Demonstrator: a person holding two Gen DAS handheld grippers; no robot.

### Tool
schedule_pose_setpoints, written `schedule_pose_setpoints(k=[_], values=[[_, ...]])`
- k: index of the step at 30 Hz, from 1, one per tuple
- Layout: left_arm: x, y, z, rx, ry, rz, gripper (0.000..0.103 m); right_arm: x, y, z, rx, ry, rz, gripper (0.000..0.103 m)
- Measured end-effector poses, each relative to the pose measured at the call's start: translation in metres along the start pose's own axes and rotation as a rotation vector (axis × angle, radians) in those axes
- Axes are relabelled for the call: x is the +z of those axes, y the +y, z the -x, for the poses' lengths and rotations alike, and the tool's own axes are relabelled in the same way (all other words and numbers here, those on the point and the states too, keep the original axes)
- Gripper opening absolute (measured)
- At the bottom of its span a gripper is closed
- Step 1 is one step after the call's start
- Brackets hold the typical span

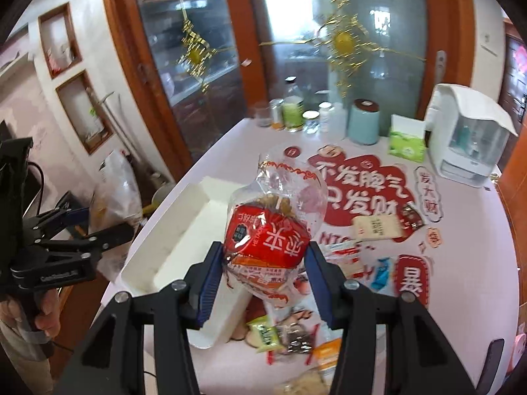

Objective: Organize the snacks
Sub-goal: 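Carry both held bags over the white tray with both grippers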

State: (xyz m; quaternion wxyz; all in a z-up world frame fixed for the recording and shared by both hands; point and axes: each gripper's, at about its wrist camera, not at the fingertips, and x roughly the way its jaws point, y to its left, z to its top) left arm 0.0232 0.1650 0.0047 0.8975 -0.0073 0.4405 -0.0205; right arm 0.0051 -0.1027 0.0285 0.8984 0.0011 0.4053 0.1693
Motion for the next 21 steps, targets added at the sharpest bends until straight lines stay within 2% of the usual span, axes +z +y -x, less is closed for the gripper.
schedule_pose_setpoints(k=[9,21], values=[[-0.015,0.024,-0.043,-0.015,0.084,0.034,0.080,-0.013,0.052,-0.050,0.042,0.134,0.020,0.051],[-0.031,0.044,-0.093,0.003,0.195,0.040,0.081,-0.029,0.082,-0.116,0.060,0.279,0.015,0.051]])
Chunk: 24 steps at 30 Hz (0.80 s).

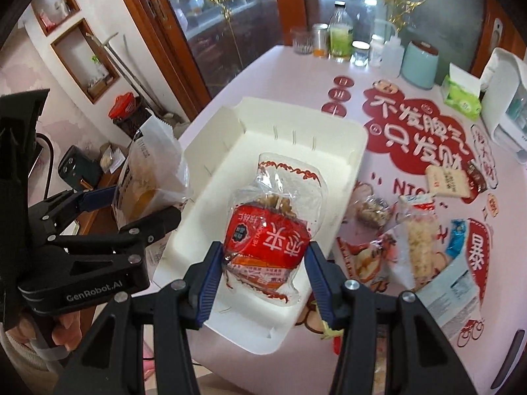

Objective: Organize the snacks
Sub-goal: 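Carry both held bags over the white tray with both grippers, then open both grippers to drop the bags into the white tray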

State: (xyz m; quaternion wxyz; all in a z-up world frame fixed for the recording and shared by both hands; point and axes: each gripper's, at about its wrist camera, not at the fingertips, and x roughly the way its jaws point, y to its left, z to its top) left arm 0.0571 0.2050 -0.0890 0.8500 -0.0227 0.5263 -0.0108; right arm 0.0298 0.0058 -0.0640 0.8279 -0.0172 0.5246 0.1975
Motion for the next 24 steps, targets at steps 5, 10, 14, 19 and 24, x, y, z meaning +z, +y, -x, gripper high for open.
schedule_pose_setpoints(k=[5,10,14,19,24], values=[[0.001,0.004,-0.013,0.018,0.022,-0.007,0.082,0.001,0.005,-0.016,-0.008,0.029,-0.002,0.051],[0.000,0.010,-0.027,0.021,0.050,-0.004,0.082,0.003,0.008,-0.032,-0.032,0.065,0.006,0.051],[-0.002,0.011,-0.037,0.017,0.078,-0.002,0.084,0.002,0.007,-0.041,-0.031,0.091,-0.006,0.052],[-0.003,0.011,-0.045,0.006,0.098,-0.001,0.085,0.002,0.005,-0.046,-0.031,0.106,-0.024,0.052],[-0.002,0.013,-0.045,0.014,0.097,0.006,0.092,0.001,0.002,-0.053,0.004,0.130,-0.044,0.054]])
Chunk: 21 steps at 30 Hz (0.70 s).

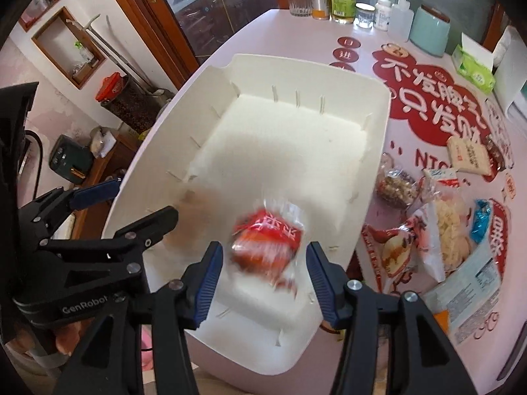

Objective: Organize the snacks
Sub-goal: 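Open both grippers to drop the bags into the white tray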

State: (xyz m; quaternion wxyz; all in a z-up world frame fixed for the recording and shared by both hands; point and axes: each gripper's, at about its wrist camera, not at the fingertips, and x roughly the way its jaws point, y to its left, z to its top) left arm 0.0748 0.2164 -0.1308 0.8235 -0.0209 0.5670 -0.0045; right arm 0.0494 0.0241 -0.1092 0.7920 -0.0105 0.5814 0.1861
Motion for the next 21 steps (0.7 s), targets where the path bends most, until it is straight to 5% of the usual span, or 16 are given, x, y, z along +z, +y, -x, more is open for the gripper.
schedule_pose_setpoints(k=[5,21], values=[[-0.002,0.005,0.001,0.007,-0.014,0.021,0.101,-0.004,-0.003,0.004,-0.015,-0.011,-0.016,0.070],[-0.016,-0.008,0.006,-0.026,0.032,0.037,0.102,-0.022,-0.009,0.020,-0.023,-0.027,-0.028,0.072]])
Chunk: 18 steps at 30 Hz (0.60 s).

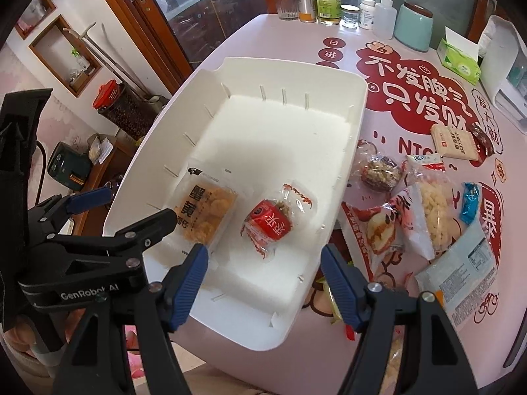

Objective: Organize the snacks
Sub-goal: 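Open both grippers to drop the bags into the white tray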

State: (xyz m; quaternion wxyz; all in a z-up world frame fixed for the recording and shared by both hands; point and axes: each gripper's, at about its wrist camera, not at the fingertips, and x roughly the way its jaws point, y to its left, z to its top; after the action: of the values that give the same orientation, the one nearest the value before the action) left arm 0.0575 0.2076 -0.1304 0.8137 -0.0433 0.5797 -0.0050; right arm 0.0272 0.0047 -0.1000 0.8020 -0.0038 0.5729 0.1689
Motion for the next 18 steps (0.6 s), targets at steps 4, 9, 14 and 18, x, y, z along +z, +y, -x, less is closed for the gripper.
schedule_pose_setpoints(k=[4,9,14,18], values=[[-0.003,-0.002,0.004,-0.020,0.013,0.010,0.102,-0.004,-0.004,0.006,0.006,-0.010,-0.005,0.072],[-0.004,-0.013,0.015,-0.005,-0.014,-0.010,0.102,-0.008,-0.007,0.016,0.004,-0.040,-0.002,0.072],[-0.002,-0.029,0.026,-0.021,-0.040,-0.043,0.099,-0.014,-0.016,0.030,0.011,-0.074,-0.019,0.072],[0.001,-0.046,0.034,-0.042,-0.052,-0.077,0.098,-0.019,-0.027,0.040,0.017,-0.102,-0.042,0.072]])
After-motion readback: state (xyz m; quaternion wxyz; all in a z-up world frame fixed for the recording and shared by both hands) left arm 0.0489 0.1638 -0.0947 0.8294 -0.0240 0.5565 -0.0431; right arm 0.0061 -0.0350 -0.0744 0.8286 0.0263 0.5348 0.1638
